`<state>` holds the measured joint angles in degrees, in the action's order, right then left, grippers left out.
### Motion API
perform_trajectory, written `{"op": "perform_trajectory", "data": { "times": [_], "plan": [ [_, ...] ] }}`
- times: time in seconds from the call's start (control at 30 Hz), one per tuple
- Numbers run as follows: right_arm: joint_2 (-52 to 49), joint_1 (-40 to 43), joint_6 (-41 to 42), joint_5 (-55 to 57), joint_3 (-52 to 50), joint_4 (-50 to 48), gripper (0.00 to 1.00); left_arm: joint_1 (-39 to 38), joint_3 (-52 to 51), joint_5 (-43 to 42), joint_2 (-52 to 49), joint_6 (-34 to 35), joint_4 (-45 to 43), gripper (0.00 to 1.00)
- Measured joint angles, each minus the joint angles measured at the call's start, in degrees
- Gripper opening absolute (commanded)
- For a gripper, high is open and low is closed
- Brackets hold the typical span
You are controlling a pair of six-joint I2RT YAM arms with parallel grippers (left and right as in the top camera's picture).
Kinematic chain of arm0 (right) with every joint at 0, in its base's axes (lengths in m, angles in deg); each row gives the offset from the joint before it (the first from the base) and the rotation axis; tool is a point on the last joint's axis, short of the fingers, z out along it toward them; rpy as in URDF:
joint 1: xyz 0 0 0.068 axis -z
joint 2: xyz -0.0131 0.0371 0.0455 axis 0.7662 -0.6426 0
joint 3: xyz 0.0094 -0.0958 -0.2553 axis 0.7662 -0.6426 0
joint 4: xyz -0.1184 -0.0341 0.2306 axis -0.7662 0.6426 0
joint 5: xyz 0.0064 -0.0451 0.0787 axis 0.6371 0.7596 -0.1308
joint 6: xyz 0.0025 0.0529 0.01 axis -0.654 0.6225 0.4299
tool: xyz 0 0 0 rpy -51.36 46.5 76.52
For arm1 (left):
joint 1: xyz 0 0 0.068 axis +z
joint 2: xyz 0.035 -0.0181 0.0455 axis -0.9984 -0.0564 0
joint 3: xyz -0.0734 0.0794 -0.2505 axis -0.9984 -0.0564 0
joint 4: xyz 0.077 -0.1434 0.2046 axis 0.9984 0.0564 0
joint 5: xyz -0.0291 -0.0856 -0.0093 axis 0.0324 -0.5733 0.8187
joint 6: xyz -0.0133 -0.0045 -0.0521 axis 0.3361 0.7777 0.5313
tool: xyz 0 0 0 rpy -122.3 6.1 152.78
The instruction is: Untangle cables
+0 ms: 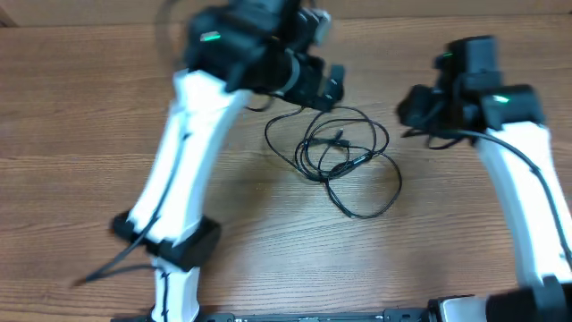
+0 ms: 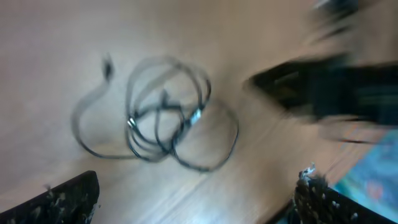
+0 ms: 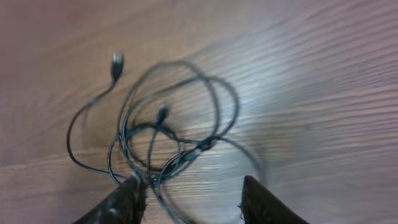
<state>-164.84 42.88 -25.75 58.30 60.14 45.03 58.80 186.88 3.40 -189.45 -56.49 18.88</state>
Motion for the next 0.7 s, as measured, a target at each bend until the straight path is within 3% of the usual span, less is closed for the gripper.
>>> {"op": "perform_trajectory", "data": {
  "times": [0.27, 0.47, 0.57, 0.63, 0.7],
  "plan": [
    [-6.60, -8.61, 0.17, -1.20, -10.29, -12.07, 0.51, 1.20, 3.43, 5.18, 14.71, -0.02, 2.16, 1.00],
    [-12.07, -12.48, -2.27, 3.98, -19.17, -26.25, 0.52, 1.16, 2.54, 6.10, 14.49, -0.02, 2.27, 1.00],
    [-15.28, -12.35, -2.89, 6.75, -21.77, -29.51, 0.60, 1.16, 0.31, 6.14, 13.79, -0.02, 2.29, 1.00],
    [-16.02, -12.04, -2.69, 7.85, -22.10, -29.88, 0.52, 1.16, -1.38, 6.10, 13.60, 0.00, 2.32, 1.00],
    [-15.98, -11.47, 1.53, 8.81, -22.08, -30.05, 0.32, 1.07, -3.26, 6.05, 13.60, -0.02, 2.38, 1.00]
  ]
}}
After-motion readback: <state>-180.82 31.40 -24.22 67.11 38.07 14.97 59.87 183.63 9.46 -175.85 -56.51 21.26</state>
